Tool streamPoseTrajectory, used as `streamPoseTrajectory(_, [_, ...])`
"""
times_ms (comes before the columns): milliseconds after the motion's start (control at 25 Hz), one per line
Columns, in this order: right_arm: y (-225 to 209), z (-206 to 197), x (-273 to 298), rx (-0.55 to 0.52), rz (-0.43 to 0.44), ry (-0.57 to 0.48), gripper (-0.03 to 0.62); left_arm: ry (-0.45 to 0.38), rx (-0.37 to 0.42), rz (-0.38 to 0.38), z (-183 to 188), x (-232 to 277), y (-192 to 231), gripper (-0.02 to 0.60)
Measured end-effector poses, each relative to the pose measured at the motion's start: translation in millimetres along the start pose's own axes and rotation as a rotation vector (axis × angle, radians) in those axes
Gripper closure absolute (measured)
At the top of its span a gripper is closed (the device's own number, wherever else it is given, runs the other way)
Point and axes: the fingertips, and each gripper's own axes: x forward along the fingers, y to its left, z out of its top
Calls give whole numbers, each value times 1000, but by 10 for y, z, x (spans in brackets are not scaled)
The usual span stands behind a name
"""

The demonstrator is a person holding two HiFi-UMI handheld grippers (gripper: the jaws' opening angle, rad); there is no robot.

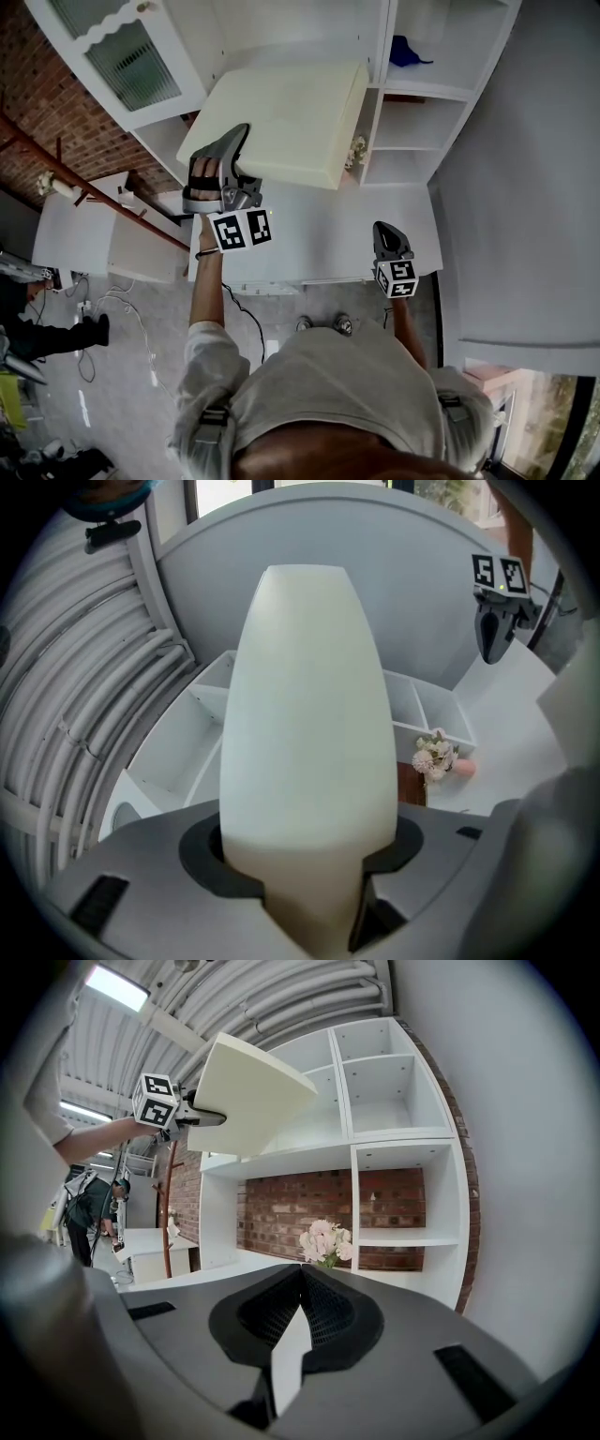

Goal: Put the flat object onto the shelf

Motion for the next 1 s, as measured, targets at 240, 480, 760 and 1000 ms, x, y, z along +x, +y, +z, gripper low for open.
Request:
streamPoseTrajectory(240, [-40, -11, -5, 7, -10, -2, 565, 20, 37, -16, 25, 259, -47, 313])
streamPoseTrajectory(480, [-65, -6, -2, 10, -16, -4, 565, 55, 107, -51, 19, 517, -108, 310])
streamPoseTrajectory(760, [-95, -5, -3, 12, -21, -4, 565, 94, 209, -82, -29, 737, -249, 308])
streamPoseTrajectory(1000, [-135, -21, -21, 13, -26, 1, 565, 122, 270, -73, -53, 873, -355, 305])
